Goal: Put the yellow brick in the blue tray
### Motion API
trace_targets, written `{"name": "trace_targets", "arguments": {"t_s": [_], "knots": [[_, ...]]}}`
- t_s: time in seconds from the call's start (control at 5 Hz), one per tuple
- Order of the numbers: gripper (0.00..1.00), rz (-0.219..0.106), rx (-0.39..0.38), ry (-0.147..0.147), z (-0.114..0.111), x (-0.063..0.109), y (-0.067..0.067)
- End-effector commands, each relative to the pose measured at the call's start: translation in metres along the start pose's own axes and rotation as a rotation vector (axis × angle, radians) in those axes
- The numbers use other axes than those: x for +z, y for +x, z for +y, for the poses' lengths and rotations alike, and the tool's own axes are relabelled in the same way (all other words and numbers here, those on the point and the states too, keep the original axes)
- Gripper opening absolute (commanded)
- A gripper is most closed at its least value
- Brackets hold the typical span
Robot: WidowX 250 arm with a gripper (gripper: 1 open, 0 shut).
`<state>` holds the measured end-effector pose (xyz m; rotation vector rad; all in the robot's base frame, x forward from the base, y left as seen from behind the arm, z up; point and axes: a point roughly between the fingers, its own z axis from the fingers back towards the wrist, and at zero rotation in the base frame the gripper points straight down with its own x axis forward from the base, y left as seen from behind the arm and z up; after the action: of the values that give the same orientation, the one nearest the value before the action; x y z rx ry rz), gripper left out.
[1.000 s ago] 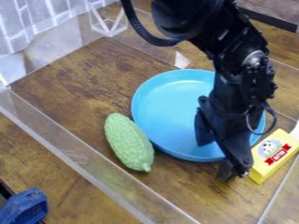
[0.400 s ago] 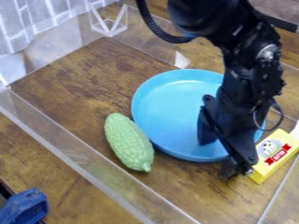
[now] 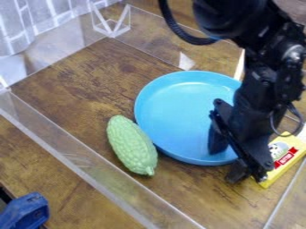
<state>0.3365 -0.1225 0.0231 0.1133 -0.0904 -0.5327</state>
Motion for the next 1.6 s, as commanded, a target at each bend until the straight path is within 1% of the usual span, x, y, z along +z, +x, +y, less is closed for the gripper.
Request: {"name": "trace_targets", "arguments": {"t_s": [0.0, 0.2, 0.4, 0.6, 0.8, 1.0, 1.2, 1.4], "knots": [[0.00, -0.030, 0.013, 0.017, 0.000, 0.028, 0.011], [0.00, -0.037, 0.020, 0.023, -0.004, 0.038, 0.012], [0.00, -0.045, 0.016, 0.020, -0.010, 0.041, 0.015], [1.00, -0.062, 0.008, 0.021, -0.017, 0.039, 0.020], [0.00, -0.066, 0.007, 0.021, -0.015, 0.043, 0.025], [0.00, -0.068, -0.002, 0.026, -0.009, 0.050, 0.029], [0.00, -0.069, -0.006, 0.028, -0.007, 0.049, 0.032], [1.00, -0.070, -0.007, 0.029, -0.005, 0.047, 0.034]]}}
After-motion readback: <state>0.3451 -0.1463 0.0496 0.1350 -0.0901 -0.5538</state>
